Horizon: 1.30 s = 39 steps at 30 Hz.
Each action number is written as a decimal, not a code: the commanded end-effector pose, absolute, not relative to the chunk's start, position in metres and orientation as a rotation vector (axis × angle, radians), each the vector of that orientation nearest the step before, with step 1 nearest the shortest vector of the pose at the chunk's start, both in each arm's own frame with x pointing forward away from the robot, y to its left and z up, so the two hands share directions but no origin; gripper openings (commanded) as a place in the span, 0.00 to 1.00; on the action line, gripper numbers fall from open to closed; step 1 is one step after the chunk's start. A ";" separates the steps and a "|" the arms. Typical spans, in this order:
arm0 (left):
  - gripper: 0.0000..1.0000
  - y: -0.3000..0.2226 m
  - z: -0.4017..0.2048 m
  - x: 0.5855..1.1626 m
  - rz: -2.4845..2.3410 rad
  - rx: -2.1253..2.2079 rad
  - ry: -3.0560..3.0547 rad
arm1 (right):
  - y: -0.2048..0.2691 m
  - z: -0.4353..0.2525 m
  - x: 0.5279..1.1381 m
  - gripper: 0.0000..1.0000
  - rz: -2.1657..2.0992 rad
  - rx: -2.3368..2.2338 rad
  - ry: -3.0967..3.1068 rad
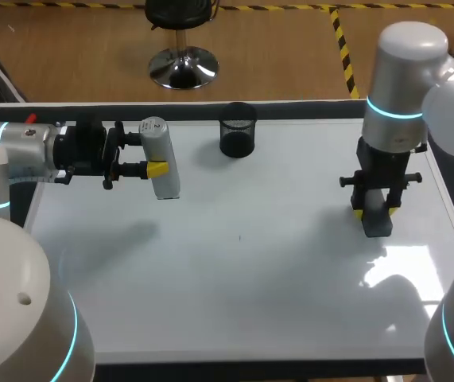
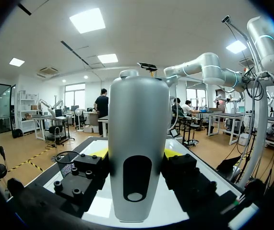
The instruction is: Pick up the inspection probe, press it on each red-marked spot on the whiteboard one by one, put down the probe, pick up the eraser, and wipe off all the red marks.
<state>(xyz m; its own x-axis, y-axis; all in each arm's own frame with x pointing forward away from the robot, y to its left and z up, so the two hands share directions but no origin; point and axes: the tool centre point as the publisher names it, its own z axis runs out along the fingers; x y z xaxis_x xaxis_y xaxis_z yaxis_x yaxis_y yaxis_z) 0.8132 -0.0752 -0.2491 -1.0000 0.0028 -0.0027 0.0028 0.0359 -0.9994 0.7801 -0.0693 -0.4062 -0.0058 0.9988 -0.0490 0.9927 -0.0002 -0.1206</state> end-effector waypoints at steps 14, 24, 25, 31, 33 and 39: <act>0.00 -0.075 -0.248 0.812 2.184 -0.004 -2.264 | -0.069 -0.431 0.782 0.00 0.179 -2.166 -2.154; 0.00 -0.075 -0.248 0.812 2.184 -0.004 -2.264 | -0.071 -0.430 0.782 0.11 0.157 -2.186 -2.122; 0.00 -0.075 -0.248 0.812 2.184 -0.004 -2.264 | -0.071 -0.428 0.781 0.28 0.155 -2.186 -2.122; 0.00 -0.075 -0.248 0.812 2.184 -0.004 -2.264 | -0.072 -0.418 0.779 1.00 0.146 -2.204 -2.118; 0.00 -0.075 -0.248 0.812 2.184 -0.004 -2.264 | -0.072 -0.414 0.778 1.00 0.143 -2.212 -2.121; 0.00 -0.075 -0.248 0.812 2.184 -0.004 -2.264 | -0.072 -0.399 0.778 1.00 0.138 -2.241 -2.128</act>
<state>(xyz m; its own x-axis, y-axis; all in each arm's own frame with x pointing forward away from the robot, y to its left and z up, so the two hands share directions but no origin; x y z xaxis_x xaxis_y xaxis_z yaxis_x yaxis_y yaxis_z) 0.8132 -0.0752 -0.2491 -1.0000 0.0028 -0.0027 0.0028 0.0359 -0.9994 0.7835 -0.0700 -0.4110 0.0491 0.9984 -0.0295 0.9927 -0.0521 -0.1089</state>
